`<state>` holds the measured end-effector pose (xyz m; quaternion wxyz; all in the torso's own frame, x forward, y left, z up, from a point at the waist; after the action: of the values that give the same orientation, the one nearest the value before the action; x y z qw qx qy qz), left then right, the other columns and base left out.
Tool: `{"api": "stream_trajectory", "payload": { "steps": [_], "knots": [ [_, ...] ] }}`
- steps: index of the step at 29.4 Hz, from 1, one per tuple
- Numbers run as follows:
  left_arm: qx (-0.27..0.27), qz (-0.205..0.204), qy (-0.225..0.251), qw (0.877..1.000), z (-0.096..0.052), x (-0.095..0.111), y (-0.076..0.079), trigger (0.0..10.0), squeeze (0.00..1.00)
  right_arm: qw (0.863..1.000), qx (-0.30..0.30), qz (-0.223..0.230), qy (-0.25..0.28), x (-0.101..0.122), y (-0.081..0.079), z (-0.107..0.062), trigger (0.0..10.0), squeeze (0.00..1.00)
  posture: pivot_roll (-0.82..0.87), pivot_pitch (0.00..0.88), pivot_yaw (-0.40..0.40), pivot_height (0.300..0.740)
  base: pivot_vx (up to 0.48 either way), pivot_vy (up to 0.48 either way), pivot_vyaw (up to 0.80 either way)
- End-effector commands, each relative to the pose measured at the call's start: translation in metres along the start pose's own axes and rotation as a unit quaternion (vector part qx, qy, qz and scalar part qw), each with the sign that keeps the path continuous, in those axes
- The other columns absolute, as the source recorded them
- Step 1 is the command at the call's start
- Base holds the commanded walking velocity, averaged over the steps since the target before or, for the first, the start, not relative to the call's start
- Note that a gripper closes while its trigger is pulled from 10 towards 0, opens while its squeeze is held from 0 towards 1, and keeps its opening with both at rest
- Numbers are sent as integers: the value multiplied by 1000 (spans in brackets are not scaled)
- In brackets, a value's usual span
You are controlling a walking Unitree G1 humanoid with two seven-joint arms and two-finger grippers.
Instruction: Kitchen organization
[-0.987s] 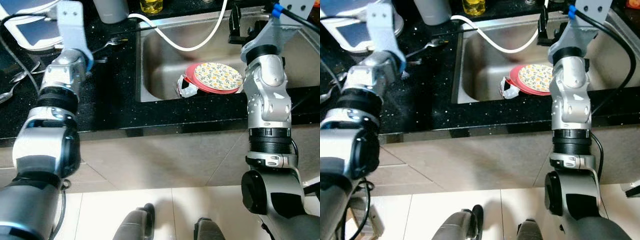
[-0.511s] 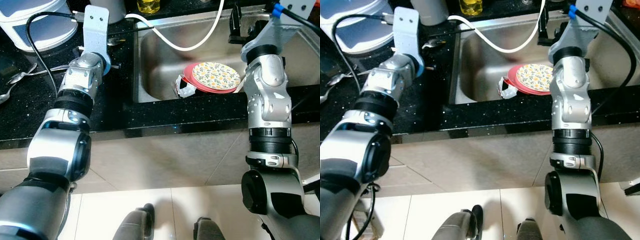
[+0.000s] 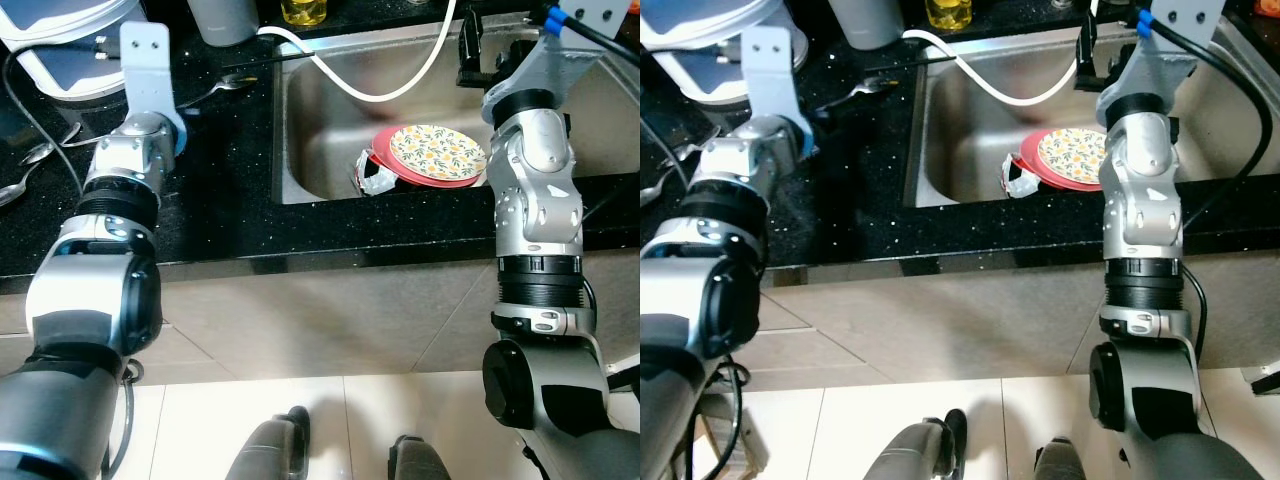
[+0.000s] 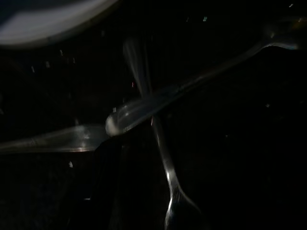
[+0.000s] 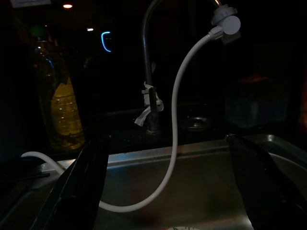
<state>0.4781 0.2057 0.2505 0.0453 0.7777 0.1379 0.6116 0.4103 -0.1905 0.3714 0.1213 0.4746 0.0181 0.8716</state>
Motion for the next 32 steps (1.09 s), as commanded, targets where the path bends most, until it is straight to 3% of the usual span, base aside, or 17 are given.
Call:
{"api": "stream_trajectory", "payload": {
  "steps": [1, 4, 5, 6, 7, 8, 9, 15, 21, 24, 26, 28, 29, 30, 31, 32],
  "knots": [
    [17, -17, -24, 999, 1, -10, -15, 10000, 0, 1000, 6, 4, 9, 5, -5, 0, 10000, 0, 77, 123, 154, 740, 0, 0, 0],
    [28, -36, -41, 998, 1, -19, -20, 10000, 0, 1000, 6, 4, 9, 5, -5, 0, 10000, 0, 77, 123, 153, 740, 0, 0, 0],
    [39, -51, -51, 997, 1, -25, -25, 8706, 0, 1000, 6, 4, 9, 5, -5, 0, 10000, 0, 77, 126, 153, 740, 0, 0, 0],
    [39, -51, -51, 997, 1, -25, -25, 8706, 0, 1000, 6, 4, 9, 5, -5, 0, 10000, 0, 77, 126, 153, 740, 0, 0, 0],
    [49, -67, -59, 995, 1, -30, -29, 6510, 0, 1000, 6, 4, 9, 5, -5, 1, 10000, 0, 77, 126, 153, 740, 0, 0, 0],
    [49, -67, -59, 995, 1, -30, -29, 6510, 0, 1000, 6, 4, 9, 5, -5, 1, 10000, 0, 77, 126, 153, 740, 0, 0, 0],
    [57, -80, -67, 993, 1, -35, -33, 0, 0, 1000, 6, 4, 8, 5, -5, 1, 10000, 0, 76, 131, 152, 740, 0, 0, 0],
    [64, -99, -80, 990, 1, -43, -37, 0, 0, 1000, 6, 3, 7, 4, -5, 1, 10000, 0, 77, 134, 152, 740, 0, 0, 0],
    [65, -92, -71, 991, 1, -39, -37, 0, 0, 1000, 6, 3, 7, 4, -5, 1, 10000, 0, 77, 137, 153, 740, 0, 0, 0],
    [63, -72, -49, 994, 2, -29, -34, 0, 0, 1000, 6, 3, 7, 4, -5, 1, 10000, 0, 77, 137, 153, 740, 0, 0, 0],
    [31, -57, -4, 998, 1, -7, -18, 0, 0, 1000, 5, 3, 6, 4, -5, 1, 10000, 0, 77, 139, 152, 740, 0, 0, 0],
    [31, -57, -4, 998, 1, -7, -18, 0, 0, 1000, 5, 3, 6, 4, -5, 1, 10000, 0, 77, 139, 152, 740, 0, 0, 0],
    [21, -40, 19, 999, 0, 4, -12, 4000, 0, 1000, 5, 3, 6, 4, -4, 1, 10000, 0, 77, 139, 152, 740, 0, 0, 0],
    [21, -40, 19, 999, 0, 4, -12, 4000, 0, 1000, 5, 3, 6, 4, -4, 1, 10000, 0, 77, 139, 152, 740, 0, 0, 0],
    [10, -20, 44, 999, -2, 15, -5, 10000, 0, 1000, 5, 3, 6, 4, -4, 1, 10000, 0, 77, 139, 152, 740, 0, 0, 0],
    [-1, 1, 72, 997, -4, 27, 4, 10000, 0, 1000, 5, 3, 6, 4, -4, 1, 10000, 0, 79, 139, 153, 740, 0, 0, 0]
  ]
}}
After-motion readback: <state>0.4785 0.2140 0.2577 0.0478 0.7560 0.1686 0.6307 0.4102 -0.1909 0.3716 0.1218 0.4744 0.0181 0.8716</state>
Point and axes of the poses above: a point about 5 cm out from each wrist's last joint towards the gripper, its own z axis pointing out of the wrist towards the gripper, its own x axis along the axis of the wrist's last joint, y = z × x, the point moved 6 cm from there along z, pointing out of the wrist towards the gripper, and after that the axes turned 11 degrees about -z, right-handed, at the moved point
